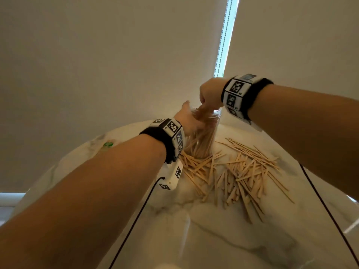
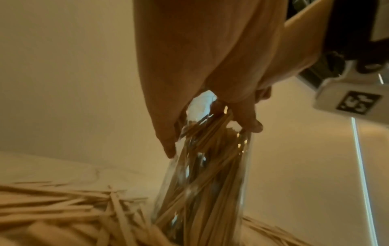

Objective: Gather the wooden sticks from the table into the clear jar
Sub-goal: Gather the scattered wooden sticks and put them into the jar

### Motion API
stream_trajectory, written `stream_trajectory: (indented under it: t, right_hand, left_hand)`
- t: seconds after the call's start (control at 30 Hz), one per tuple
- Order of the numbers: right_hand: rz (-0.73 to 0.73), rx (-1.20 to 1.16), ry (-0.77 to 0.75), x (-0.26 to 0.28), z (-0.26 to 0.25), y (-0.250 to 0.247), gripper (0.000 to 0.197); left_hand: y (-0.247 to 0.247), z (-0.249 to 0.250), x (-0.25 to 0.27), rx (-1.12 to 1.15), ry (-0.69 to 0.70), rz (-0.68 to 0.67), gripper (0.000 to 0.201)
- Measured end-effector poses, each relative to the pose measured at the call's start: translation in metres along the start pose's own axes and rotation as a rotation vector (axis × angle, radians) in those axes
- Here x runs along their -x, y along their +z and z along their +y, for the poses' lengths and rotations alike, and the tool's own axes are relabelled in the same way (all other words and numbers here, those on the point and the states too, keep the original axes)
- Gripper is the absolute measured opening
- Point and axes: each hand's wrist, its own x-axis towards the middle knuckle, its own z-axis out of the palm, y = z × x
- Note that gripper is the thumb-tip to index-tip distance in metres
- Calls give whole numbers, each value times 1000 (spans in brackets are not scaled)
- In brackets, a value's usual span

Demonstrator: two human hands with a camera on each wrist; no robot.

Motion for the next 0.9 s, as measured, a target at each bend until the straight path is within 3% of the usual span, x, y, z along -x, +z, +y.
stream_trajectory:
  t: [0.07, 0.17, 0.33, 0.5, 0.67, 0.77, 0.9]
  right_hand:
    - [-46, -34, -35, -18, -8, 6, 40]
    - [-83, -112, -55, -26, -10, 10, 32]
    - [-137, -80, 2, -24, -3, 12, 28]
    - [-212, -305, -19, -20, 0, 8, 31]
    - [-122, -291, -82, -10, 0, 14, 17]
    - [-78, -586, -60, 1, 8, 8, 14]
    - [198, -734, 47, 37, 22, 7, 18]
  left_hand:
    - [2, -11, -2, -30, 40, 31, 97]
    - [4, -19, -3, 4, 78, 44, 91]
    - [5, -20, -10, -47, 85, 51, 90]
    - [4, -23, -9, -6, 74, 37, 94]
    - [4, -24, -9, -32, 91, 32, 92]
    - [4, -24, -9, -19, 79, 39, 91]
    - [6, -25, -6, 68, 105, 38, 99]
